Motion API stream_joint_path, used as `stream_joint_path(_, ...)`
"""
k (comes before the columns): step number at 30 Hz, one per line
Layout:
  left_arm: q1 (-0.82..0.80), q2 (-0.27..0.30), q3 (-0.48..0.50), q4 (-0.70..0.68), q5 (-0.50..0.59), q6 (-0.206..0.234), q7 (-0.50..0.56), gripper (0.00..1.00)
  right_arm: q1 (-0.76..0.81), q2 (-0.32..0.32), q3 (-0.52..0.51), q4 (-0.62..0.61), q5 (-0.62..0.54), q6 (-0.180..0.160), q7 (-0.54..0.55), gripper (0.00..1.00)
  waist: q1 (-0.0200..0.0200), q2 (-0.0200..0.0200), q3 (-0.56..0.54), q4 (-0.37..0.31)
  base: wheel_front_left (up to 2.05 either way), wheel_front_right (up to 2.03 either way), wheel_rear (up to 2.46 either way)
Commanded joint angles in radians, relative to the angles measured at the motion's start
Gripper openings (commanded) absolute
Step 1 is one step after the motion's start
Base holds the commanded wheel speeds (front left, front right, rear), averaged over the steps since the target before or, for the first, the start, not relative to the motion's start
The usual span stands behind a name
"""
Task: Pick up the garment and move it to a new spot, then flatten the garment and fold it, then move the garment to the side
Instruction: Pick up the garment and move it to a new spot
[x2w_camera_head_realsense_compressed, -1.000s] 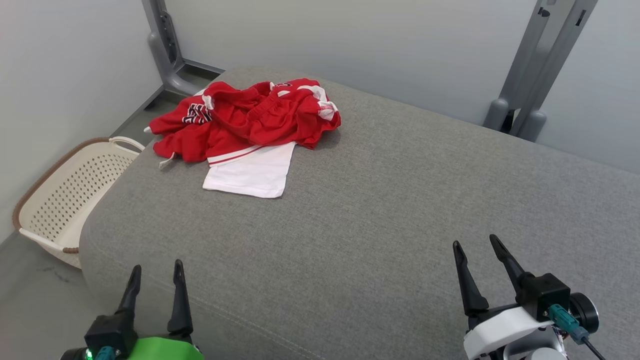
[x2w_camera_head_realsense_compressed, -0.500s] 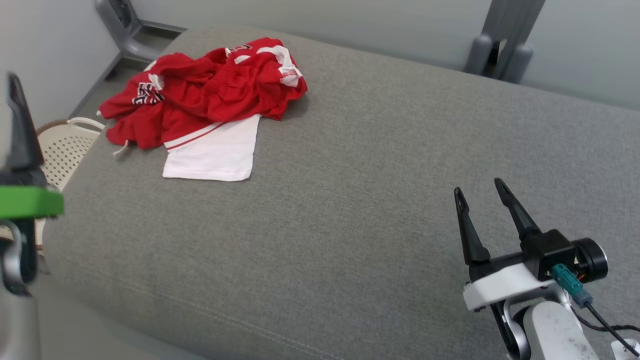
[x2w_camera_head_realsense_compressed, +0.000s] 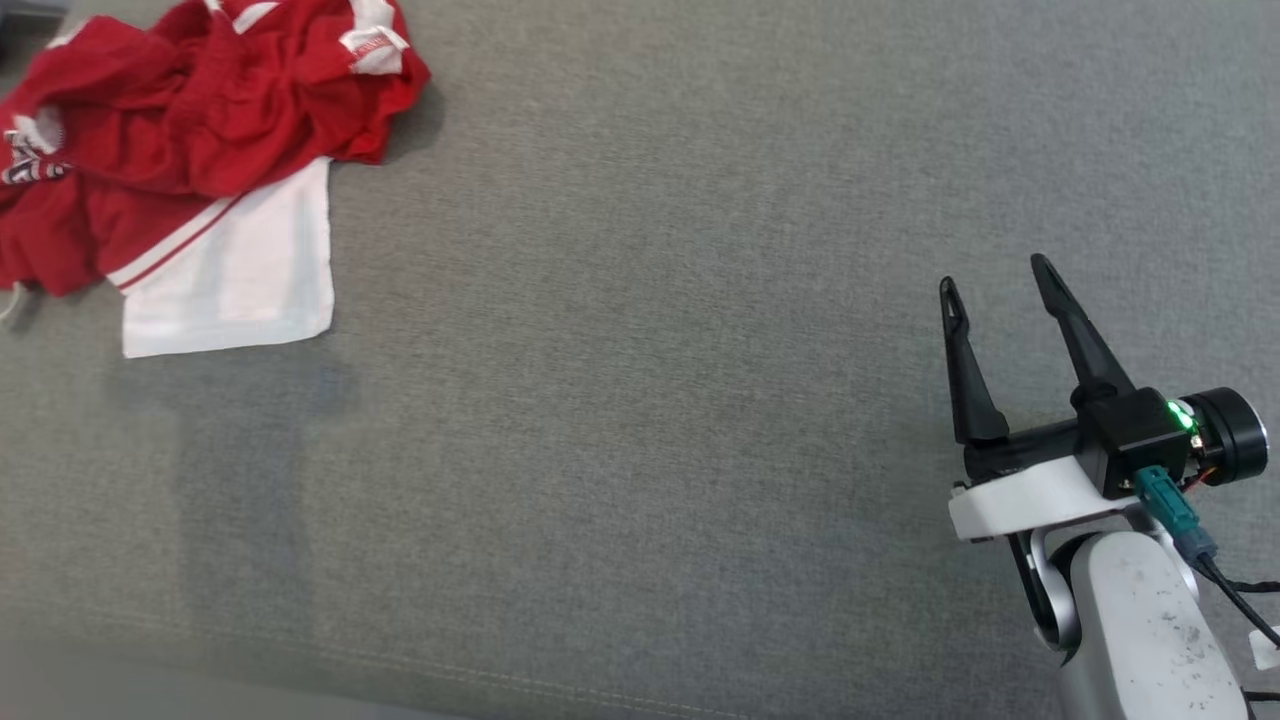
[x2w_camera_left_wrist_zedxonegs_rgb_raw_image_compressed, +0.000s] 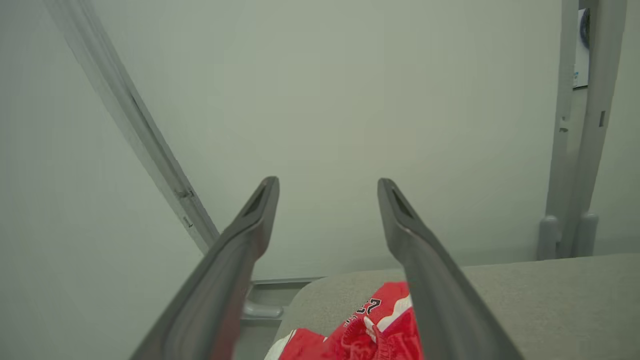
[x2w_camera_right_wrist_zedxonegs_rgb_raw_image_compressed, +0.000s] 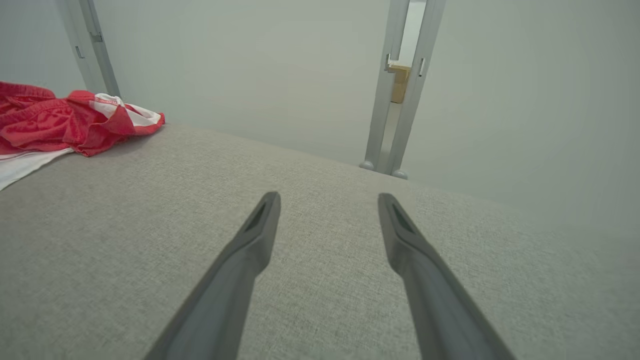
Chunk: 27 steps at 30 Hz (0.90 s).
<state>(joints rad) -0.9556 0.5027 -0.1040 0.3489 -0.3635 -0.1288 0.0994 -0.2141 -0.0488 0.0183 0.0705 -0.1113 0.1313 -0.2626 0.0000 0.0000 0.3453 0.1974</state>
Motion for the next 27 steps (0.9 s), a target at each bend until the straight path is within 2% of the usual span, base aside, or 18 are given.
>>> stream_joint_path(1,-0.021,0.009,-0.036,0.030,-0.016,-0.001,0.010,1.00,-0.017,-0.003,-0.004,-0.013,-0.009,-0.001,-0.001,1.00,0.0000,0.0000,0.117,-0.109,0.00,0.00,0.00)
stream_joint_path(7,-0.040,-0.028,-0.155,0.199,-0.127,-0.001,0.103,1.00,-0.019,-0.003,-0.013,-0.056,-0.011,-0.001,0.011,1.00,0.0000,0.0000,0.179,-0.132,0.00,0.00,0.00)
stream_joint_path(9,-0.051,-0.022,-0.190,0.232,-0.160,0.000,0.122,1.00,-0.023,-0.003,-0.014,-0.069,-0.010,-0.001,0.012,1.00,0.0000,0.0000,0.201,-0.136,0.00,0.00,0.00)
stream_joint_path(14,-0.070,-0.014,-0.252,0.299,-0.214,0.000,0.123,1.00,-0.030,-0.003,-0.011,-0.083,-0.007,-0.001,0.013,1.00,0.0000,0.0000,0.238,-0.148,0.00,0.00,0.00)
stream_joint_path(21,-0.096,0.004,-0.301,0.391,-0.223,0.000,0.090,1.00,-0.033,-0.003,-0.003,-0.074,0.002,-0.001,0.010,1.00,0.0000,0.0000,0.249,-0.166,0.00,0.00,0.00)
stream_joint_path(22,-0.101,0.008,-0.308,0.402,-0.217,0.000,0.079,0.80,-0.035,-0.003,-0.005,-0.071,0.004,-0.001,0.009,1.00,0.0000,0.0000,0.248,-0.168,0.00,0.00,0.00)
stream_joint_path(23,-0.108,0.014,-0.307,0.411,-0.211,0.000,0.060,0.39,-0.037,-0.003,-0.007,-0.070,0.006,-0.001,0.008,1.00,0.0000,0.0000,0.247,-0.169,0.00,0.00,0.00)
stream_joint_path(24,-0.116,0.015,-0.304,0.423,-0.209,0.001,0.036,0.06,-0.038,-0.003,-0.008,-0.069,0.006,-0.001,0.006,1.00,0.0000,0.0000,0.245,-0.171,0.00,0.00,0.00)
stream_joint_path(25,-0.116,0.011,-0.304,0.432,-0.210,0.001,0.022,0.00,-0.038,-0.003,-0.009,-0.066,0.007,-0.001,0.007,1.00,0.0000,0.0000,0.241,-0.172,0.00,0.00,0.00)
stream_joint_path(27,-0.117,0.006,-0.311,0.452,-0.210,0.001,0.001,0.00,-0.038,-0.003,-0.010,-0.059,0.009,-0.001,0.005,1.00,0.0000,0.0000,0.229,-0.172,0.00,0.00,0.00)
